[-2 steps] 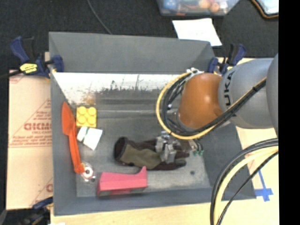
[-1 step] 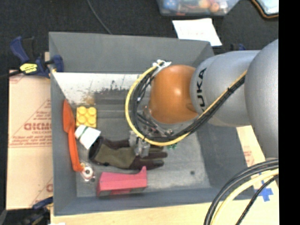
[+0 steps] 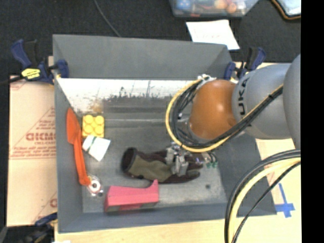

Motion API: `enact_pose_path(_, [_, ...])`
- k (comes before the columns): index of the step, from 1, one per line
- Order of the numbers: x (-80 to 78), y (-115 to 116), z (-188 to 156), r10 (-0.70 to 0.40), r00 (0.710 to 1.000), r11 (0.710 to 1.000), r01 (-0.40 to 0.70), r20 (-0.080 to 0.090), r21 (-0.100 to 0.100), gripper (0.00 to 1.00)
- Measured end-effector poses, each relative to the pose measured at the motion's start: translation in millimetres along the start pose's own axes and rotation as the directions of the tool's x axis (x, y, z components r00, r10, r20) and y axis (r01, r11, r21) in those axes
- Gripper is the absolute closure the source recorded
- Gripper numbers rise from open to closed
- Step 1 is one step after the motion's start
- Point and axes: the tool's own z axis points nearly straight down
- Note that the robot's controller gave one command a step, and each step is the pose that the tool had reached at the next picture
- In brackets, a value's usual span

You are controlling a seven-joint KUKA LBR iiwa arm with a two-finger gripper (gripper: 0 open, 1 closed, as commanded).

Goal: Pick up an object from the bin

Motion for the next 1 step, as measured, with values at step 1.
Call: enact_pose_path(1, [-14.9,69.8,12.0,-0.009,0.999,1.000,0.009,0.039,-0.007,1.00])
